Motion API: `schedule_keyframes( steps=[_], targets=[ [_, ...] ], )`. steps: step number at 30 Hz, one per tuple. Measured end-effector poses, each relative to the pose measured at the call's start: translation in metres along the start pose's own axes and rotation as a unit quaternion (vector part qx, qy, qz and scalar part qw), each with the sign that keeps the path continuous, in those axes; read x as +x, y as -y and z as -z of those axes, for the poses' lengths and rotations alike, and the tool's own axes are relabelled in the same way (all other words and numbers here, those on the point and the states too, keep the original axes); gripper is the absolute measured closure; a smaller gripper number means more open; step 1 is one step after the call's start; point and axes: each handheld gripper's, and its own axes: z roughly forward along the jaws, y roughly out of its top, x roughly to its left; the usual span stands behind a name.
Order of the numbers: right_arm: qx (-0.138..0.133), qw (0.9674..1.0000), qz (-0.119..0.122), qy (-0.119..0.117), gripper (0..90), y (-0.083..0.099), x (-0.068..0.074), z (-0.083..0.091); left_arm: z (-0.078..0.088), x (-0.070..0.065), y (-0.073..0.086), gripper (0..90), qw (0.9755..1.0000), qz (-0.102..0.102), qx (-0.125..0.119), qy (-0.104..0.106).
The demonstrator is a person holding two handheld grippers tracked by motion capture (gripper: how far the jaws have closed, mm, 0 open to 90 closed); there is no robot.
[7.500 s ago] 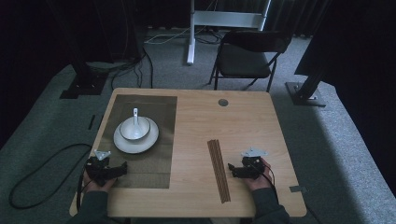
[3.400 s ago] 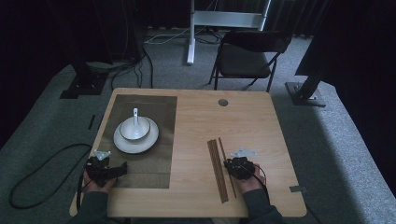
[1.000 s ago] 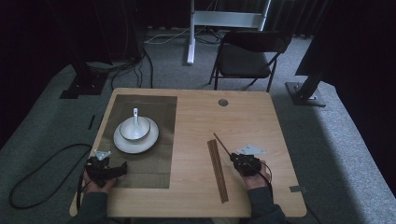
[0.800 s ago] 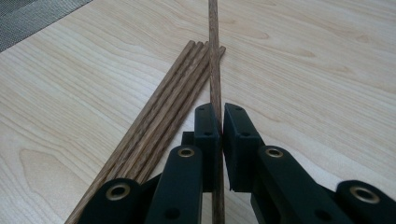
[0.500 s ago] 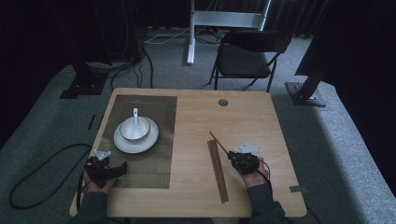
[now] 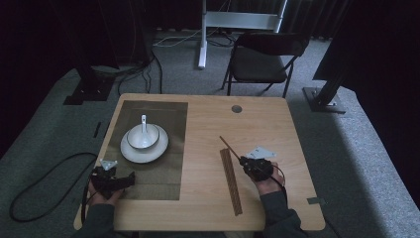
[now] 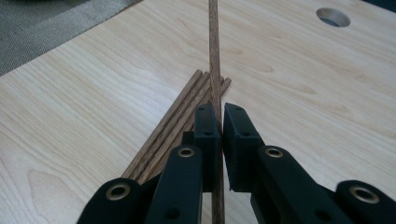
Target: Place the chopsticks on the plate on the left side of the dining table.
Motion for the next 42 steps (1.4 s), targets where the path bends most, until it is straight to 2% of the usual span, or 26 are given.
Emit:
schedule_keyframes(
  steps=[21,27,28,42],
  targets=[
    [-0.014,0.9991,0.029,-0.028,84.7,-0.013,0.004,0.000,0.000,0.000,0.000,0.1,1.0000,0.000,0.000,0.000],
    [-0.013,0.9984,0.038,-0.040,84.7,-0.018,0.009,-0.004,0.000,0.000,0.000,0.1,1.0000,0.000,0.000,0.000],
    [-0.012,0.9979,0.046,-0.044,84.7,-0.019,0.011,-0.006,0.000,0.000,0.000,0.1,1.0000,0.000,0.000,0.000],
    [-0.020,0.9961,0.058,-0.064,84.7,-0.026,0.019,-0.013,0.000,0.000,0.000,0.1,1.0000,0.000,0.000,0.000]
  ],
)
